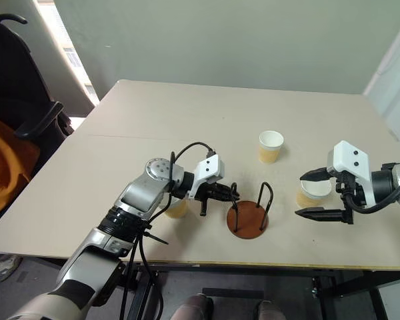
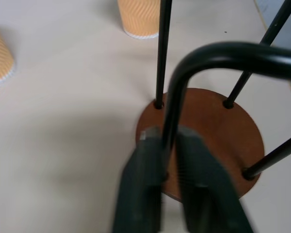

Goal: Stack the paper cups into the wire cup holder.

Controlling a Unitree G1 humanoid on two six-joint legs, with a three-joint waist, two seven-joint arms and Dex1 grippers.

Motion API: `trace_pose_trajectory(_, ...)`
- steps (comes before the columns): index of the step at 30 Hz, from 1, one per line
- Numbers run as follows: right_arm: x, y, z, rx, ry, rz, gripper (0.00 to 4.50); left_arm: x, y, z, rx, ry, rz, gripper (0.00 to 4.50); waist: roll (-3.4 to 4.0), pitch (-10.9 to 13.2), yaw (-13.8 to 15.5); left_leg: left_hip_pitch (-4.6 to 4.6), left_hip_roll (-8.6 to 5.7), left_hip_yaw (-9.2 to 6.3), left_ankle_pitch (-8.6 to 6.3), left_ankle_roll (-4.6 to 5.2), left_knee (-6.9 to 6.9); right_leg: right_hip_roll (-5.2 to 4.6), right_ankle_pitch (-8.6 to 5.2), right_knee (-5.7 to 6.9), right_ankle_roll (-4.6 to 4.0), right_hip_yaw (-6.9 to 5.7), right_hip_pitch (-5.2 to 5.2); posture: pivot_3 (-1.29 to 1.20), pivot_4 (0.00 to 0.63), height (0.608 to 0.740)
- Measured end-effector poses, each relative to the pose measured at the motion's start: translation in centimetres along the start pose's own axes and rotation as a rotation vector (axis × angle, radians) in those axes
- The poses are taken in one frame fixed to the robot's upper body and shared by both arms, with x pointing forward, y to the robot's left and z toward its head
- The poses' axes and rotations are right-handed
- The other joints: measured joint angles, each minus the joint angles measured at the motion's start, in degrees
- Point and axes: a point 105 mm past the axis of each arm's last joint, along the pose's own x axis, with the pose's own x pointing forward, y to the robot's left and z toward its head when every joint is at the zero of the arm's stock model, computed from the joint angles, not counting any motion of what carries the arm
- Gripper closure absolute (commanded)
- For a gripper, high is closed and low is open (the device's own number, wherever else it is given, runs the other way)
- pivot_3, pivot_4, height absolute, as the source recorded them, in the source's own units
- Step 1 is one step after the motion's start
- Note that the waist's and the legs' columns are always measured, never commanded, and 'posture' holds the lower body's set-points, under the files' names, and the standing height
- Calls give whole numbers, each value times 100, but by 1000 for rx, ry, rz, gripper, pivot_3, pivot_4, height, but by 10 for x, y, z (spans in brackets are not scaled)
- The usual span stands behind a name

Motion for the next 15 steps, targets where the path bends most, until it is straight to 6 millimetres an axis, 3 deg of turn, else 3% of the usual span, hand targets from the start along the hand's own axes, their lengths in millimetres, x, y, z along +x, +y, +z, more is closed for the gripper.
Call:
trace_pose_trajectory(8,4,1,-4,0,16,13,0,-8,3,-5,-13,25,20,77,0,0,0,2,1,1,-3,-3,0,0,0,0,0,2,0,0,150,740)
trace_pose_trajectory(11,3,-3,-8,1,29,1,0,-19,7,-5,2,23,31,14,0,0,0,2,1,1,-6,-1,0,0,0,-1,0,3,-1,0,150,740)
trace_pose_trajectory(15,-4,-15,-22,9,112,-53,0,-53,19,10,72,-3,78,14,0,0,-1,3,3,1,-10,1,0,0,0,-1,-1,4,-1,0,150,740)
